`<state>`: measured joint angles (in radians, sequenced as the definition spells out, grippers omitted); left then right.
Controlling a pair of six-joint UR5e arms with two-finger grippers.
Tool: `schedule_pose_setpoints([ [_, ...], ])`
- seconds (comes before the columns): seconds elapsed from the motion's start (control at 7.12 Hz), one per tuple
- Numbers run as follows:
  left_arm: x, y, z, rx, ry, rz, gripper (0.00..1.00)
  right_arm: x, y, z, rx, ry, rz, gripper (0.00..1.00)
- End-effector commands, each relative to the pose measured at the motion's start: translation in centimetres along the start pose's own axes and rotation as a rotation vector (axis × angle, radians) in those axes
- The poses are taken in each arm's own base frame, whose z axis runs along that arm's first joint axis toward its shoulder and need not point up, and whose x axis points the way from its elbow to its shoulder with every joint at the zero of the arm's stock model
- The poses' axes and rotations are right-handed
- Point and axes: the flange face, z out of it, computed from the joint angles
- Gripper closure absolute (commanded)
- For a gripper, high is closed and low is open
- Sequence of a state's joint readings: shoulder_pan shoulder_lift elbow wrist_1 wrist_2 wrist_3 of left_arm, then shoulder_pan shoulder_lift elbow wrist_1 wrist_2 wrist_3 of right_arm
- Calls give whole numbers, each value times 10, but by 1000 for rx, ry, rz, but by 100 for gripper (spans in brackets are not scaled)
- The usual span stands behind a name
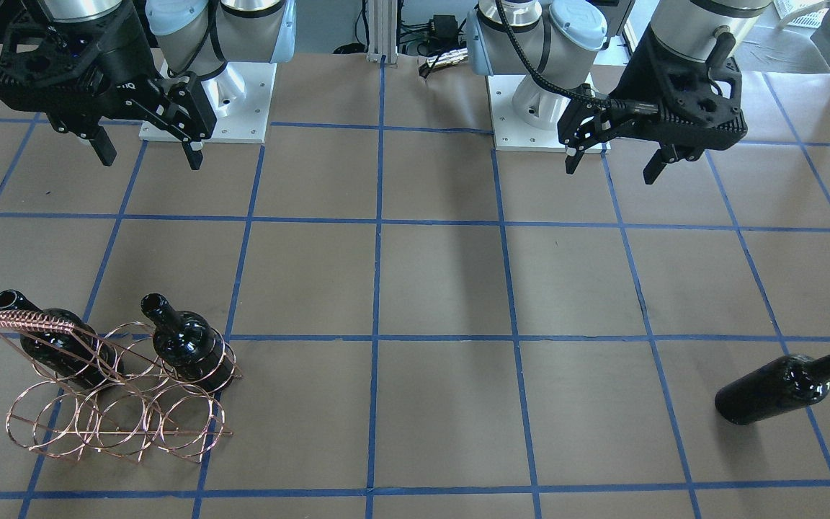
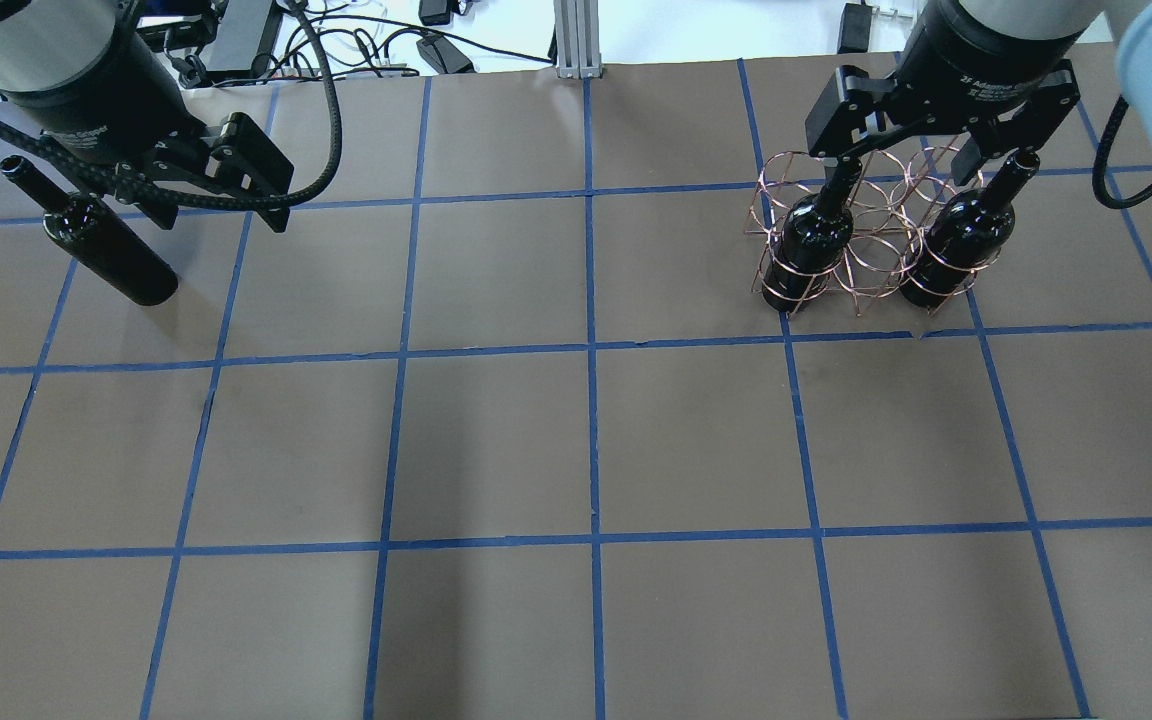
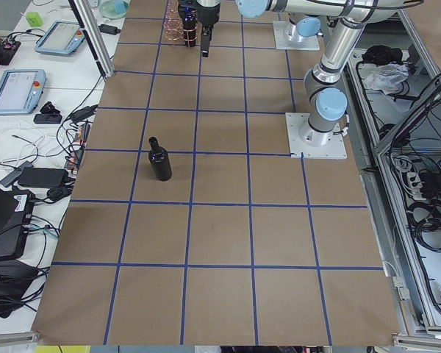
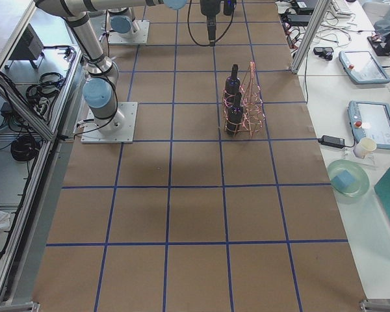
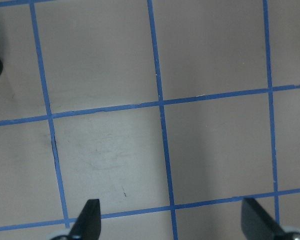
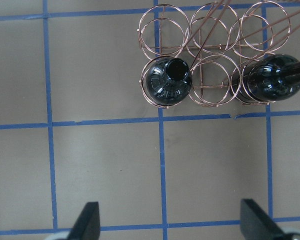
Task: Place wine into wine basket
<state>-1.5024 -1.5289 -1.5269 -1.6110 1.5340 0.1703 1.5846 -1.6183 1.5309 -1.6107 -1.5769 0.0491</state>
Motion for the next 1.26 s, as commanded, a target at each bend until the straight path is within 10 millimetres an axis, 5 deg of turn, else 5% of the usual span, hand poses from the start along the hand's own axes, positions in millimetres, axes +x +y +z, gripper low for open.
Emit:
schedule_pose_setpoints([
  [0.0,1,0,1,0,0,4,0,0,0,0,0,0,-1,0],
  [0.84,0,1,2,-12,-1,2,0,0,0,0,0,-2,-3,0],
  [1.12,-14,-6,7,-13,-12,-22,0,0,0,0,0,-2,-3,0],
])
